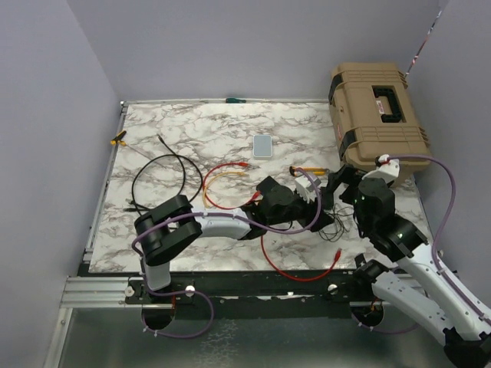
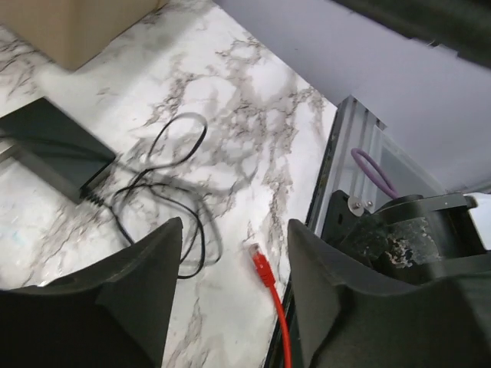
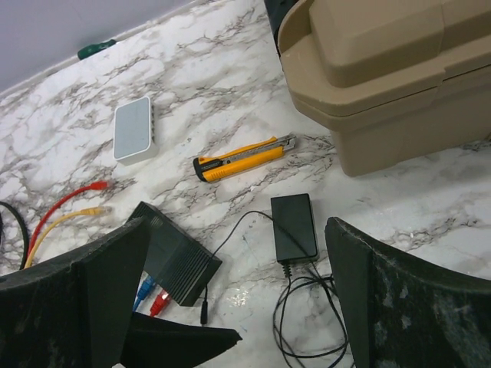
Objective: Insert the plug into the switch port
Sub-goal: Adjust the power at the center of the board, then pick up the power from the center of the board.
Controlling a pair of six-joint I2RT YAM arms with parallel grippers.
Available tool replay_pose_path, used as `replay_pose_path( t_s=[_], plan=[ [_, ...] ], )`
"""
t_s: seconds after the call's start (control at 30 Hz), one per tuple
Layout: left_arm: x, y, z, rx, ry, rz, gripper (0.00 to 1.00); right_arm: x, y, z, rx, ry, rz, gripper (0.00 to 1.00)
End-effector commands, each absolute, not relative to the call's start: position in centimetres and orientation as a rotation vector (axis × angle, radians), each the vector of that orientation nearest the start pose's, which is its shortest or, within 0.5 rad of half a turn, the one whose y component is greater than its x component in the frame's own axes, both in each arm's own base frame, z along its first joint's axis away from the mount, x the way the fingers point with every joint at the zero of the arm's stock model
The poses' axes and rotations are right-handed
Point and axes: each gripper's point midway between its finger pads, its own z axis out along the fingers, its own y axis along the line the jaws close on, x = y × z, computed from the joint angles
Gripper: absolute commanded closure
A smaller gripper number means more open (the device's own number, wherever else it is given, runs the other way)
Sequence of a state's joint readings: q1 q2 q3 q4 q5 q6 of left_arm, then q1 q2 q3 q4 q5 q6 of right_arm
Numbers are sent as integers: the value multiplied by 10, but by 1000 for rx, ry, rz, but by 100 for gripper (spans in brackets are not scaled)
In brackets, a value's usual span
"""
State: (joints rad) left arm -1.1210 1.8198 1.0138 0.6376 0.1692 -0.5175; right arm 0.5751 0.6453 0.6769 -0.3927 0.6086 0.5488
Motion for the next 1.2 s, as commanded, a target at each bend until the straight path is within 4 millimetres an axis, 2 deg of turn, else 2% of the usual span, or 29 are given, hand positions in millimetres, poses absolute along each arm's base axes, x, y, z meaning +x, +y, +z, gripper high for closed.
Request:
replay_pose_path(
  t_s=[0.0, 0.1, 0.2, 0.43, 0.57, 0.67, 0.77, 0.93, 1.17],
  plan=[
    [202, -479, 181, 633, 1716, -1233, 39, 256, 70, 221, 362, 1894, 151, 0],
    [215, -453, 177, 562, 1766, -1149, 36, 258, 77, 210, 352, 1949, 156, 0],
    [229, -420, 162, 495, 1855, -1035, 32, 262, 88, 191, 320, 2028, 154, 0],
    [266, -322, 148, 315, 1985, -782, 26, 269, 119, 142, 226, 2215, 175, 1],
    [286, -271, 144, 221, 1992, -581, 23, 269, 136, 115, 164, 2321, 211, 6],
    [290, -251, 138, 189, 1965, -491, 22, 267, 144, 98, 114, 2392, 213, 11],
    [294, -235, 127, 181, 1960, -413, 21, 264, 152, 82, 59, 2467, 212, 20],
    [294, -220, 113, 177, 1956, -338, 21, 260, 163, 56, 2, 2567, 229, 32],
    [297, -198, 111, 132, 1914, -247, 21, 270, 193, 46, -34, 2603, 359, 36]
  ],
)
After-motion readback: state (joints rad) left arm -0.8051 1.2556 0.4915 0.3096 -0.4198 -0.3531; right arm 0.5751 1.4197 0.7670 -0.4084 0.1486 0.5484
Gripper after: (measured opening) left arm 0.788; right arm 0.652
